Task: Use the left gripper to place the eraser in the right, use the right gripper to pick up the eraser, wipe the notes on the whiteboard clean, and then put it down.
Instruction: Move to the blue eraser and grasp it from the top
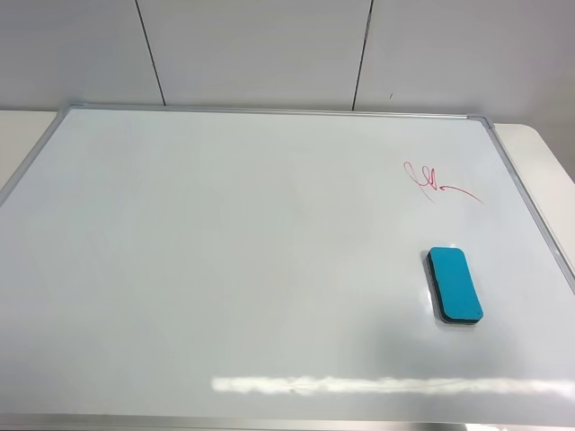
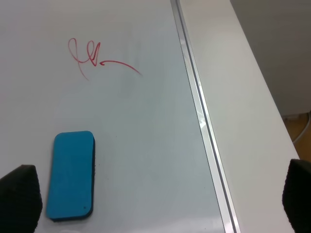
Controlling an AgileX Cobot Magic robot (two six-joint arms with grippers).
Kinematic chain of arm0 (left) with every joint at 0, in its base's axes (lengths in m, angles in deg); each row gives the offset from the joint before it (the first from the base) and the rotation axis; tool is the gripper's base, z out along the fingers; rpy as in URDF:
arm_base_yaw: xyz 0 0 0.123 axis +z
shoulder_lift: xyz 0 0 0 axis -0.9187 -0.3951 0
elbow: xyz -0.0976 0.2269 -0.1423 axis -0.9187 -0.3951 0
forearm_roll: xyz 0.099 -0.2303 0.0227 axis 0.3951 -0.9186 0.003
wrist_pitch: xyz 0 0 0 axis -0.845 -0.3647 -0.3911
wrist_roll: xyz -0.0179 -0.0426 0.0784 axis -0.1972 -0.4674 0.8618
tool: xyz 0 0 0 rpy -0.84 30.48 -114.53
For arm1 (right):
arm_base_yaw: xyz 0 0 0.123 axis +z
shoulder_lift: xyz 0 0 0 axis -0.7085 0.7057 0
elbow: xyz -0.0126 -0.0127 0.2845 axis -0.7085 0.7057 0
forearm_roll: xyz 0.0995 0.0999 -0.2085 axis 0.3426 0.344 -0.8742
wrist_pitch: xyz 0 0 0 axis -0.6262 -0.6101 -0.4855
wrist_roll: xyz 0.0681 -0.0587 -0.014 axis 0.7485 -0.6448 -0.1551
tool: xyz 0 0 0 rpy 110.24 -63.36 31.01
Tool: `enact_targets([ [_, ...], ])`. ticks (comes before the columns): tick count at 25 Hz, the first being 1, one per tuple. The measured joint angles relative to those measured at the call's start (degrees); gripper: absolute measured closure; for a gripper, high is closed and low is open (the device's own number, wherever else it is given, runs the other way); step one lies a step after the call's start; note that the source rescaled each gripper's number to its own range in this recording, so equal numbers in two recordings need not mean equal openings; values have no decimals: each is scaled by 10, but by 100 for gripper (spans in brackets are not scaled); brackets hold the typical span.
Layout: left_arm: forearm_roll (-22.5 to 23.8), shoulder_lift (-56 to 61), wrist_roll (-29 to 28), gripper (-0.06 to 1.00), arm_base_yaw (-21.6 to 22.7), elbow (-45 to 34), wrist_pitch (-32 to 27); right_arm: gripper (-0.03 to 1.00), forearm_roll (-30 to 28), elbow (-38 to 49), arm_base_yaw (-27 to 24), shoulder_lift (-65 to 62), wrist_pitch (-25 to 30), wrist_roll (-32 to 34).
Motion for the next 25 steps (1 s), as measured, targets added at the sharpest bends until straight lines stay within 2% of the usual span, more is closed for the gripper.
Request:
enact_targets([
  [25,0,0,0,-5,0,0,0,-3,0,0,0,0,0,1],
])
